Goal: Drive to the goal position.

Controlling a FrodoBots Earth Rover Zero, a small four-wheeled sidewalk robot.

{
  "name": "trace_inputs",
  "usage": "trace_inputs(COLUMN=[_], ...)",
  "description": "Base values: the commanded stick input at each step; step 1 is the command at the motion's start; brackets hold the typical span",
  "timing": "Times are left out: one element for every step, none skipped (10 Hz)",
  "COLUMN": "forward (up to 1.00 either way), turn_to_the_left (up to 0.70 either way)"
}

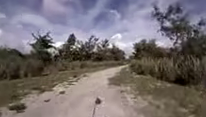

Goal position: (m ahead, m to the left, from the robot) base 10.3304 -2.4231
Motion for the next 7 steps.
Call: trace_inputs(forward=[1.0, 1.0, 1.0, 1.0, 1.0, 1.0, 1.0], turn_to_the_left=[0.0, 0.0, 0.0, 0.0, 0.0, 0.0, 0.0])
